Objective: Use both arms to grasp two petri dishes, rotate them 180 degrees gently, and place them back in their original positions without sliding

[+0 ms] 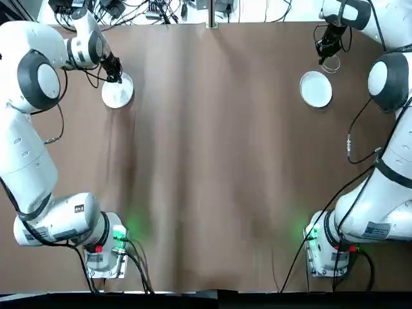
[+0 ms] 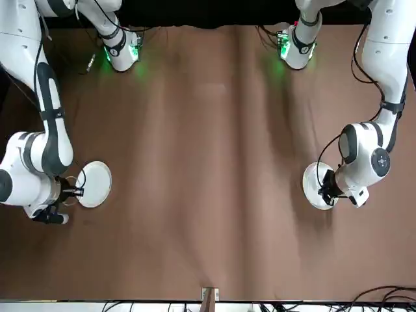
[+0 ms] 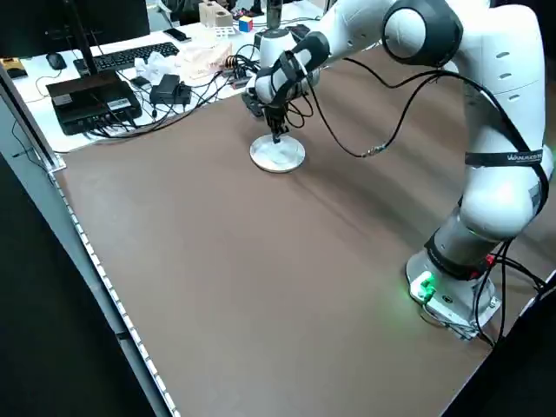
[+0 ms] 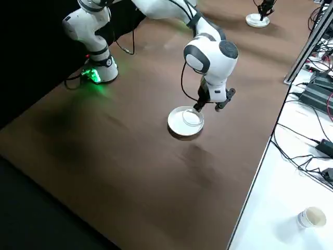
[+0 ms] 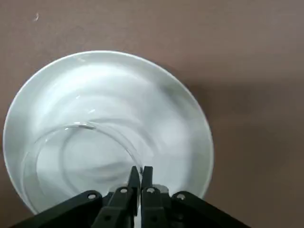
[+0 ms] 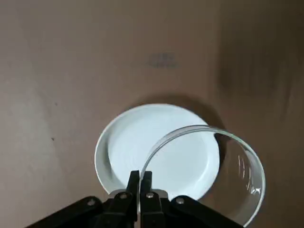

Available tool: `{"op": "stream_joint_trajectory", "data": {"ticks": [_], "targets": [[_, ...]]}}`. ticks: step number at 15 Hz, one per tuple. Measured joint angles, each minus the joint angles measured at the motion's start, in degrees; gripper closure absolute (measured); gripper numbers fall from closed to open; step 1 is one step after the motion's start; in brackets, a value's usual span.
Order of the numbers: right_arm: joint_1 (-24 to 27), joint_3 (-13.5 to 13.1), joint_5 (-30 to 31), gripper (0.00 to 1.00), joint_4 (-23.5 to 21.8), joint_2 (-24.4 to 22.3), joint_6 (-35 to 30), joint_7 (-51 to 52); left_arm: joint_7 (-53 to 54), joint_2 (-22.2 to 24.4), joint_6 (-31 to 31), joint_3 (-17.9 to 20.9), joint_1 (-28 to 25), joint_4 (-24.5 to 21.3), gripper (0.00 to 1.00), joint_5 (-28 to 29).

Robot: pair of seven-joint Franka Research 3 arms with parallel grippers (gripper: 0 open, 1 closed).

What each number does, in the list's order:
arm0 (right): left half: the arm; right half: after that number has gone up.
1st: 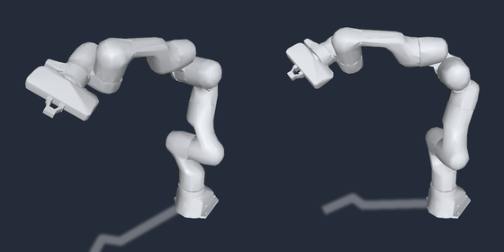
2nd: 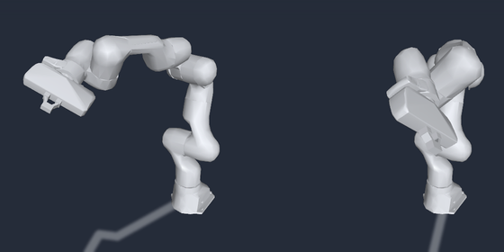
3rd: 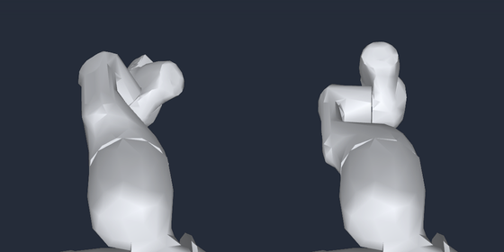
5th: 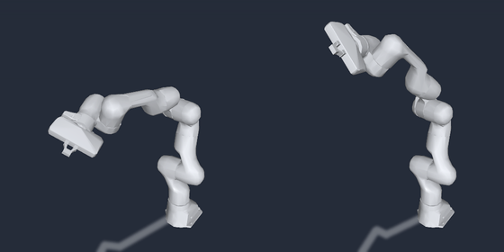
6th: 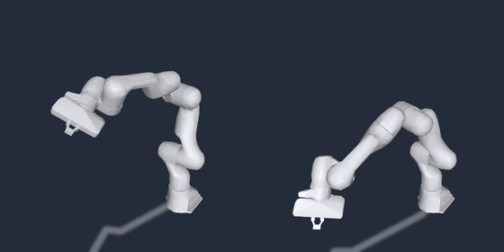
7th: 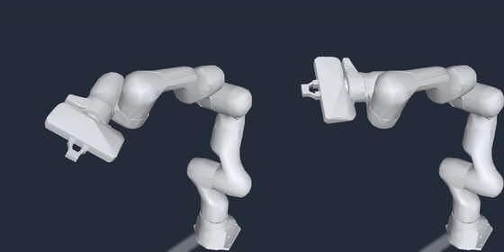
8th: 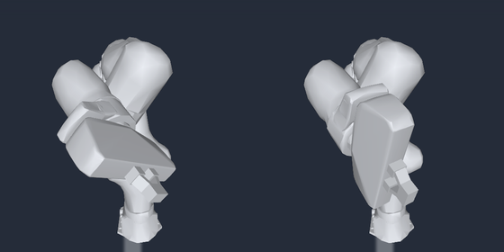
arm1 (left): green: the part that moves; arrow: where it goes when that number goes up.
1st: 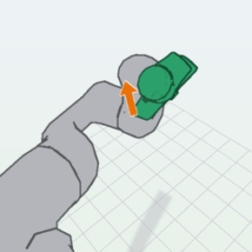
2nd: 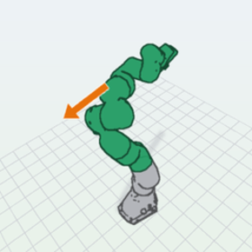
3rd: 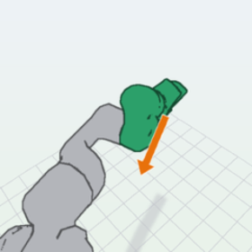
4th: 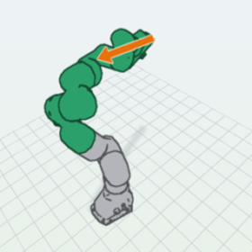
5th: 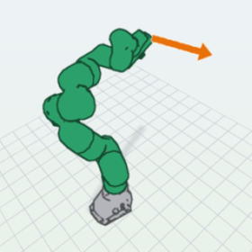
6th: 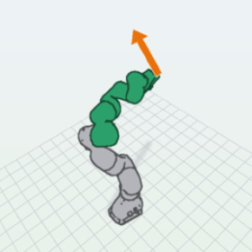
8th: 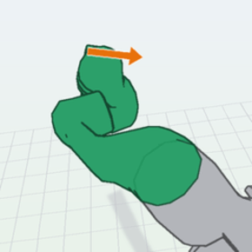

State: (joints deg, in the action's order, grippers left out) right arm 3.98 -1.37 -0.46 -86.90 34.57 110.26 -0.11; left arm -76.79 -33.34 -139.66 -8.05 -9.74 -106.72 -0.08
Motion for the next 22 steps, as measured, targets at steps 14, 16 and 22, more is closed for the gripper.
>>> {"op": "stream_joint_trajectory", "data": {"ticks": [14, 16, 22], "targets": [[0.0, 0.1, 0.1, 0.96, 1.3, 0.1, -3.0, 12.0, -4.5, -3.3, 0.2, 8.8, 8.9, 3.3, 0.96, 3.0], [-0.1, 0.1, 0.1, 0.96, 1.5, 0.1, -3.2, 12.5, -4.5, -3.5, 0.2, 8.9, 8.9, 3.8, 0.96, 3.0], [-0.3, 0.2, -0.1, 0.96, 1.6, 0.1, -3.5, 16.9, -4.5, -3.7, 0.2, 8.8, 9.1, 4.2, 0.7, 3.2]]}}
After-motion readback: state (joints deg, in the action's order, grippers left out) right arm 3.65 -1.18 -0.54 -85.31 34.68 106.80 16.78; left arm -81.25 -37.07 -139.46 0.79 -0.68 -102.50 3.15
